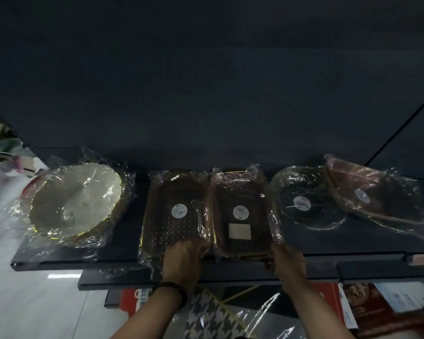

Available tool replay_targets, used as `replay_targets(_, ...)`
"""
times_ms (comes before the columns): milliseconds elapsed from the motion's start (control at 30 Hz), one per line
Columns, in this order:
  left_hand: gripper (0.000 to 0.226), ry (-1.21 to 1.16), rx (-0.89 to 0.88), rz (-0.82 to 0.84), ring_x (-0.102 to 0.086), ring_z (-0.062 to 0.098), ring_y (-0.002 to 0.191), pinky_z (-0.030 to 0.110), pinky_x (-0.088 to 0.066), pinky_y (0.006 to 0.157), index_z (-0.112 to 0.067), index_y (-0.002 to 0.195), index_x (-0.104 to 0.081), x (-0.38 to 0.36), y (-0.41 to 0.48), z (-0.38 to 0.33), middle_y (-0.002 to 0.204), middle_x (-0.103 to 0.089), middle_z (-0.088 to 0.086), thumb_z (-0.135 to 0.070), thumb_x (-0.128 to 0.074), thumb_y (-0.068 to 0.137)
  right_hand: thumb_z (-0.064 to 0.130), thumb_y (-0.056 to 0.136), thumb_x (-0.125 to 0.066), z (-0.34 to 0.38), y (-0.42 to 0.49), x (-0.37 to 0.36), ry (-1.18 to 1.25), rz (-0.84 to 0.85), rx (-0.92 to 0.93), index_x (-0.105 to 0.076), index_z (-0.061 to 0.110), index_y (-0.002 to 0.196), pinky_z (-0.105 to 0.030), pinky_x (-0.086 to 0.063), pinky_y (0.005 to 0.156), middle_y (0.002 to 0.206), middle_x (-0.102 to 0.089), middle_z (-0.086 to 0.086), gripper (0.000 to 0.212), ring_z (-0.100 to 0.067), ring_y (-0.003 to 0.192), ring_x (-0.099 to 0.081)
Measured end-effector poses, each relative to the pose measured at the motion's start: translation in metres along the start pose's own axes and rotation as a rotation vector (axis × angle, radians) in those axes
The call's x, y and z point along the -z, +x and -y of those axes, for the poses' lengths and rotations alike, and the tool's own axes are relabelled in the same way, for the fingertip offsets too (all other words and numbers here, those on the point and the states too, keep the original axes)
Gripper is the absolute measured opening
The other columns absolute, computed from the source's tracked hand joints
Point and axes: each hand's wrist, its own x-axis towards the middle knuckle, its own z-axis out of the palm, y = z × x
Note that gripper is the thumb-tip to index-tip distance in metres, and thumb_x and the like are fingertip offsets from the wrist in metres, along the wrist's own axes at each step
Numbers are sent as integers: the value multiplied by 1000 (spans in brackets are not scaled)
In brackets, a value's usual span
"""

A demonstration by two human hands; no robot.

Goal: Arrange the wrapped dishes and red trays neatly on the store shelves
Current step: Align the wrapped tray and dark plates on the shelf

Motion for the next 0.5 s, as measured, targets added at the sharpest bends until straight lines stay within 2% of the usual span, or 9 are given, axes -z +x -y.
replay_targets(100,26,-14,18,4,-66,10,68,28,-50,59,-35,96,-70,-3,0,3,76,-72,-10,-13,-65,84,14,97,-64,2,2,-3,55,5,-55,-71,0,92,-26,-44,44,63,-71,-15,17,-25,48,-66)
replay_targets(200,25,-37,22,7,-71,10,75,28,-53,62,-42,105,-71,-3,1,8,83,-75,-12,-24,-65,87,6,95,-61,4,6,-6,98,17,-85,-71,-2,95,-29,-49,46,68,-72,-20,13,-26,47,-68)
replay_targets(300,8,-172,14,8,-68,3,70,28,-54,62,-40,97,-68,-5,2,12,78,-72,-16,-40,-63,92,5,97,-59,8,4,-10,164,10,-103,-68,-2,94,-42,-55,66,67,-70,-20,12,-29,49,-67)
replay_targets(333,9,-221,27,11,-68,1,70,27,-55,61,-39,94,-67,-2,1,11,76,-70,-18,-44,-61,93,2,98,-58,9,2,-12,213,13,-110,-66,-1,93,-45,-54,69,69,-67,-20,10,-29,50,-65)
replay_targets(400,11,-352,77,-9,-68,1,68,30,-57,61,-34,93,-68,1,2,10,75,-70,-18,-42,-61,96,-3,100,-55,12,-7,-16,284,24,-126,-63,-1,93,-44,-53,66,73,-62,-20,11,-28,52,-61)
replay_targets(500,23,-505,134,-51,-68,5,64,36,-57,62,-25,89,-67,10,4,7,73,-72,-10,-43,-58,101,2,104,-52,9,-19,-17,323,48,-113,-60,3,92,-38,-48,62,74,-60,-19,14,-24,49,-60)
